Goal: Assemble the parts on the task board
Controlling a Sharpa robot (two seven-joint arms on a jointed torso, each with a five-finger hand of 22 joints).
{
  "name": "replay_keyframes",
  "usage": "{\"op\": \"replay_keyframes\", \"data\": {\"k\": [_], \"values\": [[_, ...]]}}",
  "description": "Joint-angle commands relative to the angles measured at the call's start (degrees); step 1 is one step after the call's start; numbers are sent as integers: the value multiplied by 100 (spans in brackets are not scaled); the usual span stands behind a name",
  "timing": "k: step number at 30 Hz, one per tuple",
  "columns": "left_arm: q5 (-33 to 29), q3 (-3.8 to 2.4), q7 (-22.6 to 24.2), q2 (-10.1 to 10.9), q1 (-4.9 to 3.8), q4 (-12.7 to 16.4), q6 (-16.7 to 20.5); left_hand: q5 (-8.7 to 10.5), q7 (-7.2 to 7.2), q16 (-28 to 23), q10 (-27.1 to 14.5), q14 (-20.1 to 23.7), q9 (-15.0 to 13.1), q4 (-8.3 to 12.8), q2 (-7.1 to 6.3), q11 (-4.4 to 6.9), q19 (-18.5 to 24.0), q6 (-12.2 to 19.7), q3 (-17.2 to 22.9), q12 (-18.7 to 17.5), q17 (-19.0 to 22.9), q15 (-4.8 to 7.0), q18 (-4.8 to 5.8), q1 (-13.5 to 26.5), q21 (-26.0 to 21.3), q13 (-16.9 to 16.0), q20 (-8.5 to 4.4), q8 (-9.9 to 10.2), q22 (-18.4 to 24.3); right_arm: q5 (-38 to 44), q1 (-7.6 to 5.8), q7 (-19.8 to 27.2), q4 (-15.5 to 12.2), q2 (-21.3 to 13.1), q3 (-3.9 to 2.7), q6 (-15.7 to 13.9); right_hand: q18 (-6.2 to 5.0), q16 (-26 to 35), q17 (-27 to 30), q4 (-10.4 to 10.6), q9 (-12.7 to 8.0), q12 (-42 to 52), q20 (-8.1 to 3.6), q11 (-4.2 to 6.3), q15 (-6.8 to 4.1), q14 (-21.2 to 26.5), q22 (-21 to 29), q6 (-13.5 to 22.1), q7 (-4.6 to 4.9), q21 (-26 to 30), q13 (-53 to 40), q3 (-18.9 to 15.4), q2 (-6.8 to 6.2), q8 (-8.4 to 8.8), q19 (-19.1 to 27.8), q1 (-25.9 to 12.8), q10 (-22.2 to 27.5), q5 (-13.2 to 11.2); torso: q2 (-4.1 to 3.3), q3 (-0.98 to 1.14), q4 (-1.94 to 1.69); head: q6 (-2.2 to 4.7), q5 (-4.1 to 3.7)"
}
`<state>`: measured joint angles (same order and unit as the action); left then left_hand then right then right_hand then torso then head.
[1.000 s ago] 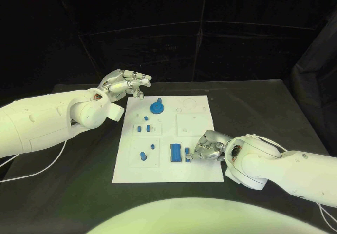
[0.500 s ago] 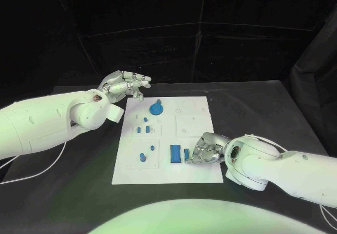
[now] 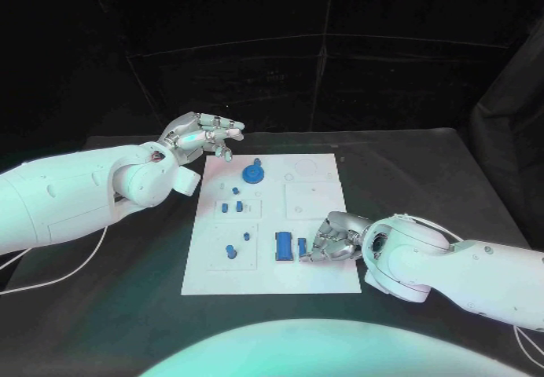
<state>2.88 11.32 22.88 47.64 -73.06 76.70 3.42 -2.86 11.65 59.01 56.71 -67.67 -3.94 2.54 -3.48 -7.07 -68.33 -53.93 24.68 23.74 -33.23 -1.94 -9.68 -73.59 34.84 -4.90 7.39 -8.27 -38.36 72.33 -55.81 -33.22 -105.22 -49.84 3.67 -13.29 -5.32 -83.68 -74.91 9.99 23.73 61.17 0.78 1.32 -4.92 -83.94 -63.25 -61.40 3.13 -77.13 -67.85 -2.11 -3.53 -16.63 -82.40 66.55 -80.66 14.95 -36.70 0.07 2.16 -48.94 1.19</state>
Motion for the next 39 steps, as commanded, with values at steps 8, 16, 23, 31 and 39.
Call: {"op": "replay_keyframes", "data": {"k": [8, 16, 23, 31, 39], "values": [[-27, -5, -7, 10, -9, 13, -68, -10, -15, 35, -46, 24, 8, 40, -3, 10, -21, 36, 3, 31, 19, -2, -77, -14, -23, 0, 14, -31, 11, 115, -4, -161, 58, 57, 2, 251, 42, 17, -595, -392, 14, -57, 11, -3, -23, -421, -2, -16, 4, 15, -1, 25, 128, 51, 25, 539, 37, -473, 8, 6, 5, -12, 6], [-26, -5, -19, 14, -9, 17, -81, -10, -15, 35, -46, 24, 8, 40, -3, 10, -21, 36, 3, 31, 19, -2, -77, -14, -23, 0, 14, -31, 11, 107, -4, -20, -1, 35, 2, 107, 42, 24, -587, -388, 11, -60, 17, -16, -13, -419, 1, -11, 20, 18, -2, -32, 99, 64, 27, 475, 37, -411, 17, 1, 5, -2, -7], [-26, -5, -23, 23, -9, 24, -82, -9, -14, 32, -53, 31, 8, 46, -7, 9, -19, 41, 5, 33, 29, -2, -77, -18, -25, 1, 14, -31, 12, -318, -5, 369, -75, -159, 0, -12, 18, 101, -488, -267, -2, -173, 40, -47, 12, -396, 142, 59, 51, 98, 71, -263, 19, 119, 80, 201, 86, -185, 26, -6, 13, 53, -27], [-40, -4, 13, 38, -9, 28, -86, -7, -4, -3, -74, 75, 9, 36, -25, -2, -8, 58, -15, 44, 107, -12, -74, 18, -37, 4, 20, -35, 20, -2147, -264, 2041, 230, -473, -4, -431, -241, 1004, 572, -420, -73, -1949, 141, -192, 135, -103, 1669, 494, 222, 1042, 1351, -377, 223, 325, 639, 496, 941, -75, 123, -44, 51, 183, -69], [-341, -1, 124, -41, -7, -148, 18, 3, -136, -360, -46, 316, -15, -289, -349, 74, 164, -106, -814, 168, 384, 7, -88, 589, -332, -17, 36, -179, 230, -4897, -647, 4474, 1639, -137, -6, -1012, -511, 4431, 3657, -809, -475, -3890, 356, -442, 356, 1020, 4050, 614, 471, 3221, 3050, 101, 513, 819, 1606, 1194, 1848, -92, 346, -129, 102, 368, -76]]}}
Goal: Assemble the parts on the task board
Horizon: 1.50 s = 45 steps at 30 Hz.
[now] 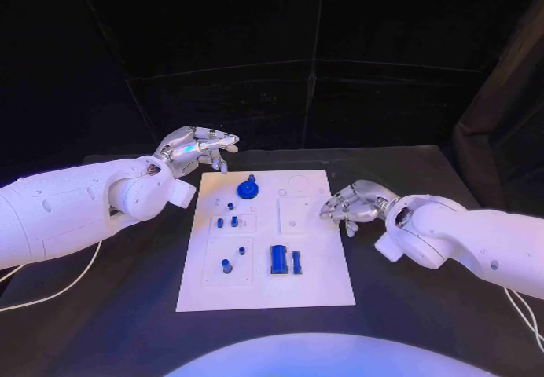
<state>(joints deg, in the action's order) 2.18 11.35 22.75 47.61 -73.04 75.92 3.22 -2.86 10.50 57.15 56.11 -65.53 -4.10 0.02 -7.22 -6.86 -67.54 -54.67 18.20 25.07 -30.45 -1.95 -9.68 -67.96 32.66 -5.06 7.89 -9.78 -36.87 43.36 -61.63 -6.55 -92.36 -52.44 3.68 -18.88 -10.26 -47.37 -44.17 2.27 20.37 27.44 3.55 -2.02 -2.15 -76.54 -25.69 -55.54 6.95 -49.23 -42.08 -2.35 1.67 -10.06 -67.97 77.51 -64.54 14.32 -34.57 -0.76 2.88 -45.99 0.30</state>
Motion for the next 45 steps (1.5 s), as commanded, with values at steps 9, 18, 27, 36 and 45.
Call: {"op": "replay_keyframes", "data": {"k": [9, 18, 27, 36, 45], "values": [[-800, 0, 417, -248, 78, -361, 484, 6, 26, -2804, -140, 1339, 33, -63, 338, -166, 1756, 83, -632, -485, 1374, -439, 79, -338, -1808, 150, 346, 152, 1173, -3225, -151, 3038, 1587, 747, -10, -252, -29, 3463, 2371, -273, -831, -1968, 740, -591, 729, 1583, 1665, 65, 402, 2744, 2554, 396, -124, 654, 1157, 102, 398, -524, 246, -46, 14, 369, -61], [-763, -3, 371, -412, 218, -495, 632, 286, -357, -4600, -2239, 3269, 410, -2, 722, 13, 3950, 1936, -1261, -1641, 2375, -421, 290, 1824, -2864, 506, 243, 978, 2446, -2995, -147, 2795, 2004, 1062, -14, -214, 308, 4737, 3679, -227, -1540, -2744, 542, -391, 680, 3451, 2569, 1832, 62, 4005, 3683, 235, -167, 1006, 2833, -2541, 2247, -994, 250, -34, -5, 524, -80], [-647, -243, 442, -386, 445, -93, 1365, 286, -571, -4960, -3288, 4289, 410, -2, 722, 224, 4828, 3034, -1820, -1919, 2590, -229, 443, 3371, -3266, 506, -70, 978, 2838, -3421, -53, 3062, 1444, 971, -127, -948, 468, 4737, 3915, -227, -2037, -2744, 269, -211, 215, 4731, 2569, 2967, -168, 4294, 4208, 235, -167, 1006, 4040, -4135, 3534, -1432, 301, 29, -167, 887, -52], [-393, -770, 597, -330, 943, 792, 2976, 286, -1050, -5194, -4009, 4989, 410, -2, 722, 686, 5426, 3789, -1820, -2102, 3045, 195, 968, 4434, -3266, 506, -292, 978, 3101, -4151, 106, 3519, 484, 814, -319, -2205, 593, 4737, 4417, -227, -2037, -2744, 77, 202, 215, 5640, 2569, 3770, -695, 4488, 4208, 235, -167, 1006, 4898, -5257, 4441, -1432, 339, 76, -288, 1161, -30], [-237, -1095, 693, -296, 1250, 1336, 3968, 286, -1050, -5715, -4501, 5470, 410, -2, 722, 686, 5836, 4304, -1820, -2507, 3045, 195, 968, 5161, -3266, 506, -789, 978, 3282, -4336, 147, 3635, 241, 775, -368, -2524, 1026, 4737, 4417, -227, -2037, -2744, -355, 202, 215, 6244, 2569, 4308, -695, 4923, 4208, 235, -167, 1006, 5464, -6007, 5047, -1432, 339, 76, -288, 1161, -30]]}}
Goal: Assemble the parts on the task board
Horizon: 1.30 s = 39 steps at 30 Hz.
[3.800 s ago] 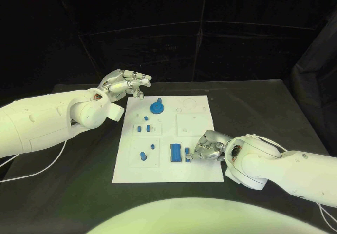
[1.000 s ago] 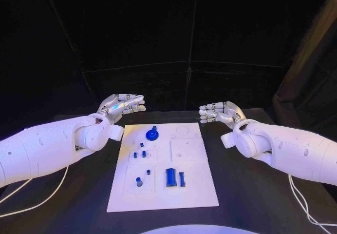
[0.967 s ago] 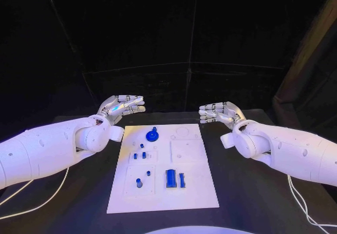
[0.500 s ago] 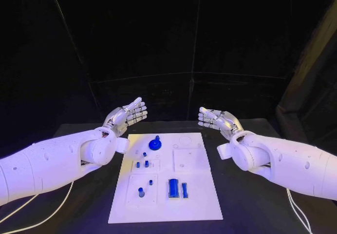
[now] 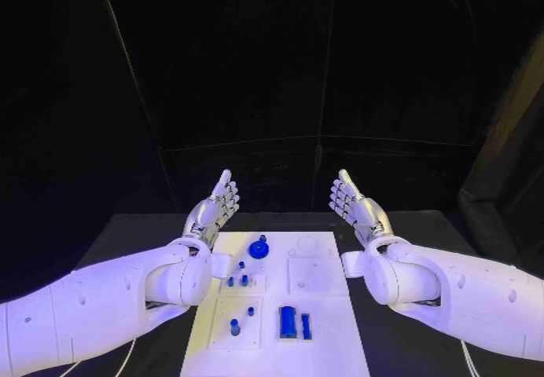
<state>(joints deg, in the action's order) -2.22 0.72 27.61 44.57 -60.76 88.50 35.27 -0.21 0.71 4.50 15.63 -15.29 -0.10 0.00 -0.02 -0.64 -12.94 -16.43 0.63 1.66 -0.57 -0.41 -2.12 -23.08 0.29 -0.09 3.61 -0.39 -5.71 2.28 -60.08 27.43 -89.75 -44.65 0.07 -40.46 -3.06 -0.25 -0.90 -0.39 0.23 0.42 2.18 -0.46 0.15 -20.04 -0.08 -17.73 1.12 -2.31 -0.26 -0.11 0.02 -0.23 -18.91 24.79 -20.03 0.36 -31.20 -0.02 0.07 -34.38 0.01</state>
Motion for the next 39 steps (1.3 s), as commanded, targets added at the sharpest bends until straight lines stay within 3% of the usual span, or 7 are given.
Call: {"op": "replay_keyframes", "data": {"k": [1, 25, 26, 28, 32, 33, 39], "values": [[210, -47, 212, 10, 37, 105, 810, 21, -71, -450, -494, 487, 10, 0, 2, 64, 413, 523, -63, -166, 57, 41, 212, 735, -29, 9, -361, 39, 571, -228, -8, 237, -20, -4, -7, -366, 306, 25, 90, 39, -23, -42, -218, 46, -15, 647, 8, 573, -112, 231, 26, 11, -2, 23, 608, -801, 649, -36, 2, 2, -7, 0, -1], [222, -72, 219, 13, 60, 146, 885, 21, -71, -450, -1147, 1118, 10, 0, 2, 64, 1294, 1213, -63, -166, 57, 41, 212, 1712, -29, 9, -361, 39, 571, -228, -8, 237, -20, -4, -7, -366, 306, 25, 90, 39, -23, -42, -218, 46, -15, 1487, 8, 1323, -112, 231, 26, 11, -2, 23, 1410, -1844, 1491, -36, 2, 2, -7, 0, -1], [222, -72, 219, 13, 60, 146, 885, 21, -71, -450, -1157, 1529, 10, 0, 2, 64, 1294, 1222, -63, -166, 57, 41, 212, 1728, -29, 9, -361, 39, 571, -228, -8, 237, -20, -4, -7, -366, 306, 25, 90, 39, -23, -42, -218, 46, -15, 1588, 8, 1773, -112, 231, 26, 11, -2, 23, 1891, -1968, 1597, -36, 2, 2, -7, 0, -1], [222, -72, 219, 13, 60, 146, 885, 21, -71, -450, -1563, 1529, 10, 0, 2, 64, 1294, 1643, -63, -166, 57, 41, 212, 1758, -29, 9, -361, 39, 571, -228, -8, 237, -20, -4, -7, -366, 306, 25, 90, 39, -23, -42, -218, 46, -15, 2004, 8, 1773, -112, 231, 26, 11, -2, 23, 1891, -2479, 2003, -36, 2, 2, -7, 0, -1], [222, -72, 219, 13, 60, 146, 885, 21, -71, -450, -1563, 1529, 10, 0, 2, 64, 1294, 1643, -63, -166, 57, 41, 212, 1883, -29, 9, -361, 39, 571, -228, -8, 237, -20, -4, -7, -366, 306, 25, 90, 39, -23, -42, -218, 46, -15, 2004, 8, 1773, -112, 231, 26, 11, -2, 23, 1891, -2479, 2003, -36, 2, 2, -7, 0, -1], [222, -72, 219, 13, 60, 146, 885, 21, -71, -450, -1563, 1529, 10, 0, 2, 64, 1294, 1643, -63, -166, 57, 41, 212, 2308, -29, 9, -361, 39, 571, -228, -8, 237, -20, -4, -7, -366, 306, 25, 90, 39, -23, -42, -218, 46, -15, 2004, 8, 1773, -112, 231, 26, 11, -2, 23, 1891, -2479, 2003, -36, 2, 2, -7, 0, -1], [222, -72, 219, 13, 60, 146, 885, 21, -71, -450, -1563, 1529, 10, 0, 2, 64, 1294, 1643, -63, -166, 57, 41, 212, 2308, -29, 9, -361, 39, 571, -228, -8, 237, -20, -4, -7, -366, 306, 25, 90, 39, -23, -42, -218, 46, -15, 2004, 8, 1773, -112, 231, 26, 11, -2, 23, 1891, -2479, 2003, -36, 2, 2, -7, 0, -1]]}}
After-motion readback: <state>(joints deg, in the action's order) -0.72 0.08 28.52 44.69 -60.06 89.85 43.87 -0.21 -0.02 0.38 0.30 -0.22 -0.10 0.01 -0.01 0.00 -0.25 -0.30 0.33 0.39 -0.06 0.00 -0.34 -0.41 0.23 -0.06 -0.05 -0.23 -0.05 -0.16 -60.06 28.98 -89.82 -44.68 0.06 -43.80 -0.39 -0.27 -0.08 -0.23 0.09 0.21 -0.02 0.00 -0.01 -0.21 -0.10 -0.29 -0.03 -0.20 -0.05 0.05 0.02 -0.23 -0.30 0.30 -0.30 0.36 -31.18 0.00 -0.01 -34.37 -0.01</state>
